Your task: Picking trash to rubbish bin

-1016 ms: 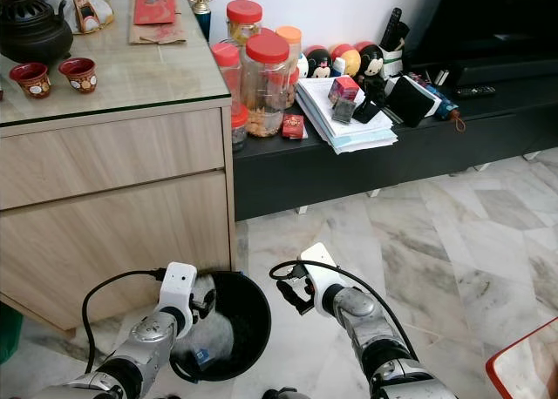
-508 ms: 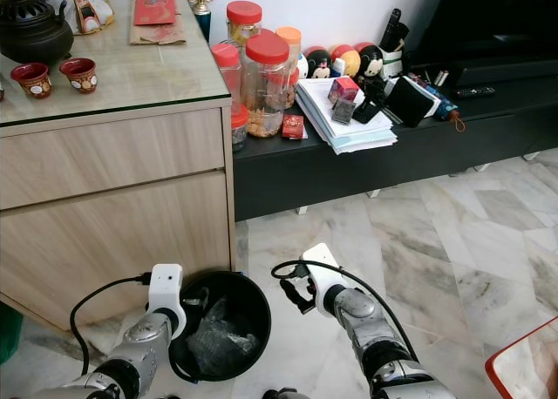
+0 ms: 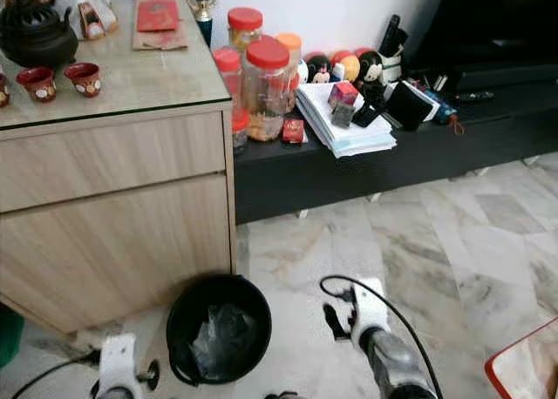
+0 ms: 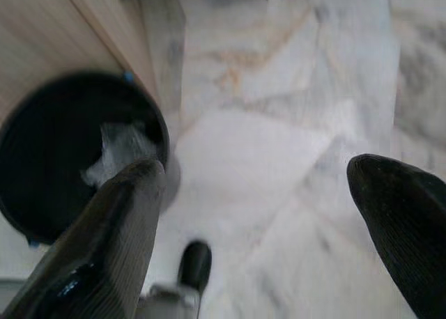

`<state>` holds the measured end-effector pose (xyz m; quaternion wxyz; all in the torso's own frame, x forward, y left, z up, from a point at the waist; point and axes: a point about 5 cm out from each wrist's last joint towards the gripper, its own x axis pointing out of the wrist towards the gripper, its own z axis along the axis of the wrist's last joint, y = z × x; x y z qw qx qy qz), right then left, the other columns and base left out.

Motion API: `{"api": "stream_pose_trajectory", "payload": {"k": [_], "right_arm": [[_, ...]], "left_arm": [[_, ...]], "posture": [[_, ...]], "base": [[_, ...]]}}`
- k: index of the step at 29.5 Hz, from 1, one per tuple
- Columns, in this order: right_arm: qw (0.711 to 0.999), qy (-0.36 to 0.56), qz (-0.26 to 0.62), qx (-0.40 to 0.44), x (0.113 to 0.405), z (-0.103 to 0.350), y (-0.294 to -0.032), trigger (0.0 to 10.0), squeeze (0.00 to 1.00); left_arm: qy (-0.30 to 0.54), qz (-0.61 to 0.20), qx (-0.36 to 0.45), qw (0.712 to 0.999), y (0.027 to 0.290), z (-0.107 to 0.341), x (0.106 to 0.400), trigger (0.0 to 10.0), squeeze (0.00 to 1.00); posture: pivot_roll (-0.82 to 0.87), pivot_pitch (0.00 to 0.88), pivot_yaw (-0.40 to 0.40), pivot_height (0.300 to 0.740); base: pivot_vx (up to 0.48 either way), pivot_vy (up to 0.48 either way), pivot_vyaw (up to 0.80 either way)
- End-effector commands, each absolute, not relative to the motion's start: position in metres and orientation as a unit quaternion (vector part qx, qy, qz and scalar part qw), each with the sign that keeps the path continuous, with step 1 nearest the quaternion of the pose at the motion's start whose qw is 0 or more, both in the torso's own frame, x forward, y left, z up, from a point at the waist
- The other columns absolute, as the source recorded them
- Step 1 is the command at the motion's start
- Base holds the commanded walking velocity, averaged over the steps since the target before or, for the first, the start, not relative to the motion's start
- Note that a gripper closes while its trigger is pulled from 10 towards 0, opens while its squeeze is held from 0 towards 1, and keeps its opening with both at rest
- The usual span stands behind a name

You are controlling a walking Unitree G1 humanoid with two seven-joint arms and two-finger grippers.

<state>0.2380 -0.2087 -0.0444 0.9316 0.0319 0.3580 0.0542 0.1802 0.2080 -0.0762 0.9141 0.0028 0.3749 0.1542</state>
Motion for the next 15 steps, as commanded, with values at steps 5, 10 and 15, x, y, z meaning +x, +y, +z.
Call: {"api": "stream_pose_trajectory", "payload": {"k": [5, 10, 15], "right_arm": [[0.918, 0.392, 0.002, 0.062, 0.215, -0.059, -0.217, 10.0, 0.00], [0.910, 0.405, -0.016, 0.084, 0.201, -0.068, -0.216, 10.0, 0.00], [0.908, 0.410, -0.027, 0.086, 0.197, -0.069, -0.218, 10.0, 0.00]], "left_arm": [[0.405, 0.195, 0.001, 0.893, 0.216, -0.085, 0.157, 10.0, 0.00], [0.440, 0.194, 0.010, 0.877, 0.208, -0.093, 0.145, 10.0, 0.00], [0.438, 0.188, 0.008, 0.879, 0.201, -0.092, 0.151, 10.0, 0.00]], "posture": [[-0.03, 0.050, -0.102, 0.740], [-0.03, 0.040, -0.095, 0.740], [-0.03, 0.039, -0.096, 0.740]], "base": [[0.000, 0.000, 0.00], [0.000, 0.000, 0.00], [0.000, 0.000, 0.00]]}}
